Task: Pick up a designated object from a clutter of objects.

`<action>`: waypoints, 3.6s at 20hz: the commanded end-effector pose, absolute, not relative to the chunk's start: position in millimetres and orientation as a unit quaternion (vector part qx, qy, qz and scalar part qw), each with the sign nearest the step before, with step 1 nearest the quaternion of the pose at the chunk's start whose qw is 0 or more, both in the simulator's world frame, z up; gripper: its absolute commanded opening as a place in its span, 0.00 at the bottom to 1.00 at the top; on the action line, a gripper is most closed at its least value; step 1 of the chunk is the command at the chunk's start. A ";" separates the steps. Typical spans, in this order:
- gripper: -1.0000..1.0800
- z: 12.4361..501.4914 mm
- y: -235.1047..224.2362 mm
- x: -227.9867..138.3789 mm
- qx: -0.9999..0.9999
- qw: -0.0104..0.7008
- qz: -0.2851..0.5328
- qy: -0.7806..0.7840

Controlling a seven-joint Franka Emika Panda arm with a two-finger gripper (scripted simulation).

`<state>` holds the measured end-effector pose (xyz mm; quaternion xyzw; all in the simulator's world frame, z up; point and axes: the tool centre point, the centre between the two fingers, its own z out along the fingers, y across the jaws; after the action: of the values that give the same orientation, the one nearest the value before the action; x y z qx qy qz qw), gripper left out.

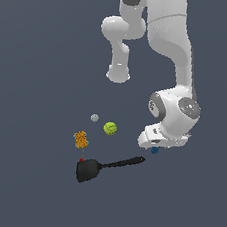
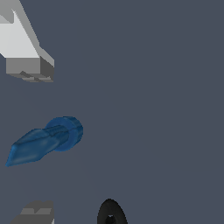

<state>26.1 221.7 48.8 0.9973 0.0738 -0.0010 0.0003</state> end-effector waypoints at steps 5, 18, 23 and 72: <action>0.00 42.2 222.3 27.3 0.997 0.000 0.000 0.074; 0.00 44.9 218.7 26.5 0.997 0.000 0.000 0.074; 0.00 56.0 203.7 23.3 0.997 0.000 0.000 0.074; 0.00 384.9 -231.4 -55.4 0.997 0.000 0.000 0.073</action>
<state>-54.7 -224.0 379.1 0.9974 0.0726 0.0004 -0.0002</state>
